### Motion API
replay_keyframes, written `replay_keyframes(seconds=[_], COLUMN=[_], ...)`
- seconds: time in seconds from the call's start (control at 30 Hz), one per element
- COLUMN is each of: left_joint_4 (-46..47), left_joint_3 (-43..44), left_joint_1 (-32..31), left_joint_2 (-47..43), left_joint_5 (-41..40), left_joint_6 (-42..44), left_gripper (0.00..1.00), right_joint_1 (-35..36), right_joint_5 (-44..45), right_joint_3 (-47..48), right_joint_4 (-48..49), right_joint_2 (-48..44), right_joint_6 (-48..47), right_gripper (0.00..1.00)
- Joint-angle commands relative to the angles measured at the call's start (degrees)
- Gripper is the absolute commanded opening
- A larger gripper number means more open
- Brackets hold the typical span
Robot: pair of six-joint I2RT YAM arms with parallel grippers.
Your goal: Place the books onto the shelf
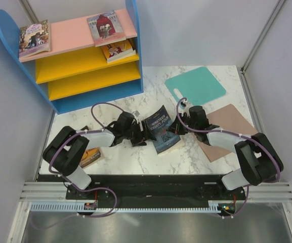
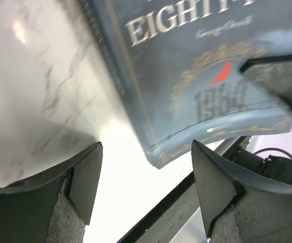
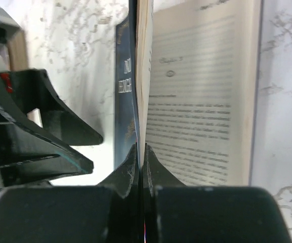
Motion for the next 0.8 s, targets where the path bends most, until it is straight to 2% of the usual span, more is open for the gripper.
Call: replay_keyframes(seconds=[0.0,0.1,0.13,0.23,0.27,0.33,0.37,0.43,0.47,0.5,0.53,0.6,0.77], left_joint_4=[7.5,15.9,21.9,31.6,39.4,48.6,59.0,69.0,78.7,84.8,87.4,87.3,87.2], left_joint_3=[-6.7,-11.5,-13.4,-16.4,-17.2,-19.6,-20.1,-20.3,-20.1,-20.0,-19.5,-17.4,-15.5], left_joint_1=[0.0,0.0,-0.1,-0.3,-0.4,-0.9,-0.9,-1.0,-1.0,-1.1,-1.1,-1.4,-1.8], left_joint_2=[-4.4,-3.9,-2.8,-0.5,1.3,4.1,7.8,13.0,18.8,21.6,23.8,25.8,24.0], left_joint_5=[-4.5,-3.4,-1.7,0.7,1.0,1.9,2.2,3.4,3.6,3.5,3.0,3.6,3.8], left_joint_6=[-0.9,-3.8,-5.5,-9.2,-10.2,-13.5,-14.9,-19.9,-21.7,-25.2,-27.0,-26.2,-23.8], left_gripper=[0.78,0.79,0.79,0.78,0.78,0.73,0.72,0.71,0.71,0.78,0.82,0.86,0.91], right_joint_1=[-0.8,-1.0,-1.0,-1.0,-1.0,-1.0,-1.0,-1.0,-1.0,-1.0,-1.0,-1.0,-1.0], right_joint_5=[-3.5,-4.7,-5.2,-7.1,-7.4,-8.1,-8.4,-9.2,-9.9,-10.2,-10.4,-10.3,-11.1], right_joint_3=[4.7,7.5,8.9,11.4,11.9,12.4,12.3,12.3,12.3,12.3,12.4,12.6,12.2], right_joint_4=[0.1,0.3,0.2,0.1,0.0,1.0,1.3,2.5,2.8,3.1,3.1,2.1,1.2], right_joint_2=[-2.9,-3.7,-3.8,-3.7,-3.7,-3.7,-3.9,-4.2,-4.3,-4.6,-5.1,-5.7,-7.1], right_joint_6=[2.2,3.8,4.2,5.4,5.7,6.9,7.3,8.7,9.2,9.5,10.0,9.8,9.8], right_gripper=[0.0,0.0,0.0,0.0,0.0,0.0,0.0,0.0,0.0,0.0,0.0,0.0,0.0])
